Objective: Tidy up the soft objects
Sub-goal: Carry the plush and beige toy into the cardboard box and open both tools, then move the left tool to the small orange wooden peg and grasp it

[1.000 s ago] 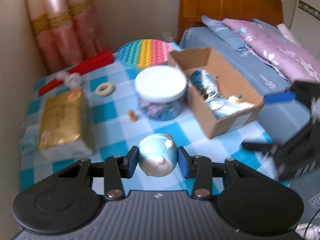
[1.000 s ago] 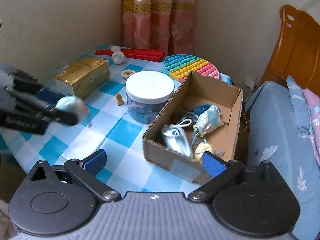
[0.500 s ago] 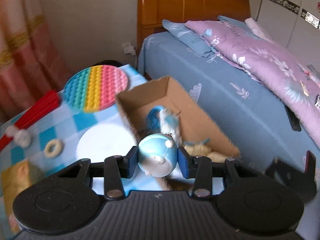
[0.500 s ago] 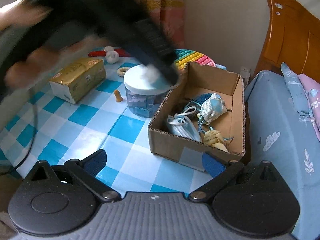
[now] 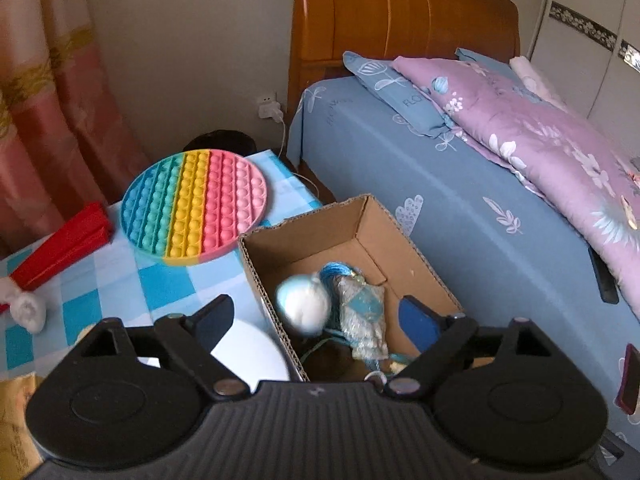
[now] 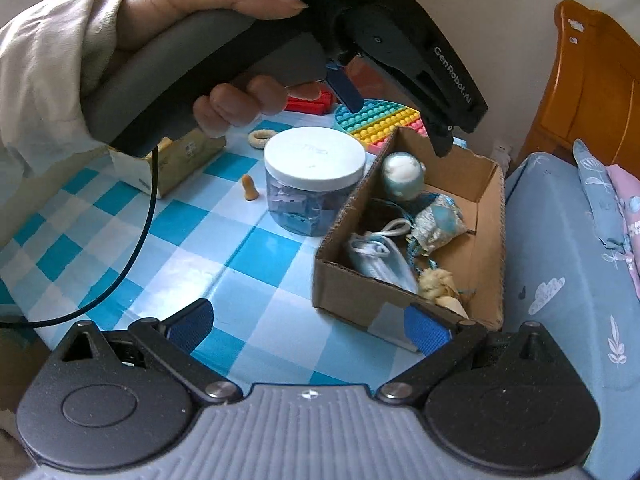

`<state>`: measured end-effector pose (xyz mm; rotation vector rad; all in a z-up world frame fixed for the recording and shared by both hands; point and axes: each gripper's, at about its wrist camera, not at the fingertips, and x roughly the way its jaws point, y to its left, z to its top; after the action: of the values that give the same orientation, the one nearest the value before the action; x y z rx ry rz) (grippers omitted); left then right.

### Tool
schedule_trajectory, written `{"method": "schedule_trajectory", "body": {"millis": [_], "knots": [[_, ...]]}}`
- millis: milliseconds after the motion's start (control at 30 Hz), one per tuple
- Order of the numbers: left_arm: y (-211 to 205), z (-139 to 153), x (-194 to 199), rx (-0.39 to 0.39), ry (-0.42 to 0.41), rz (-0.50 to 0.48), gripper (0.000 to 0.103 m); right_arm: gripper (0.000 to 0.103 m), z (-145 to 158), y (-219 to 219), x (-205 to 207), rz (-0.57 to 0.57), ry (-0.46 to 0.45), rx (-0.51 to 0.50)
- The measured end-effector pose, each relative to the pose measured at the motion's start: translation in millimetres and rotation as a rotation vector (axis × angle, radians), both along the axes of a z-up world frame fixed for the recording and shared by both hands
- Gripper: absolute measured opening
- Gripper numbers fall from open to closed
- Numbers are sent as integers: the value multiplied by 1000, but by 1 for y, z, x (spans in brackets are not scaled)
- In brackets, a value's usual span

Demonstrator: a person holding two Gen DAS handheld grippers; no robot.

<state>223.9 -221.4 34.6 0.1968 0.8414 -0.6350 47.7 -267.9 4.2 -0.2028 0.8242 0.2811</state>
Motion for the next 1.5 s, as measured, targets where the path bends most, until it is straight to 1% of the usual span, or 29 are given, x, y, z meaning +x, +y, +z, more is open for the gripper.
{"method": "schedule_trajectory", "body": {"millis": [67, 233, 467, 567, 700, 800, 1000, 1100, 1200, 1267, 1333, 1367, 1433, 1500], "knots": [[6, 1, -1, -5, 9, 9, 91, 103, 1, 3, -1, 3, 0, 1], [27, 4, -14, 2, -4, 31, 95, 103, 6, 7, -6, 5, -9, 1], [68, 10, -44, 3, -56, 66, 96, 103, 9, 10, -13, -2, -5, 0], [84, 8, -53, 3, -61, 78, 96, 103, 9, 12, -15, -3, -4, 6], [104, -1, -63, 9, -65, 99, 96, 103, 9, 14, -19, -4, -2, 19], [117, -12, -71, -2, -44, 124, 96, 103, 8, 16, -21, 4, -1, 22], [125, -38, -86, 33, -86, 162, 96, 103, 7, 17, -20, 19, -6, 19], [127, -46, -85, 44, -85, 151, 95, 103, 7, 14, -17, 22, -5, 23], [126, -48, -82, 62, -112, 140, 93, 103, 6, 13, -14, 22, -4, 35], [124, -50, -76, 71, -127, 140, 88, 103, 6, 13, -13, 25, -4, 39], [121, -53, -70, 79, -124, 143, 74, 103, 5, 13, -10, 30, -6, 39], [120, -55, -67, 84, -114, 144, 71, 103, 5, 13, -9, 32, -6, 38], [118, -61, -61, 90, -96, 144, 60, 103, 5, 13, -7, 37, -8, 36], [117, -67, -55, 97, -83, 149, 53, 103, 4, 13, -5, 43, -8, 37]]}}
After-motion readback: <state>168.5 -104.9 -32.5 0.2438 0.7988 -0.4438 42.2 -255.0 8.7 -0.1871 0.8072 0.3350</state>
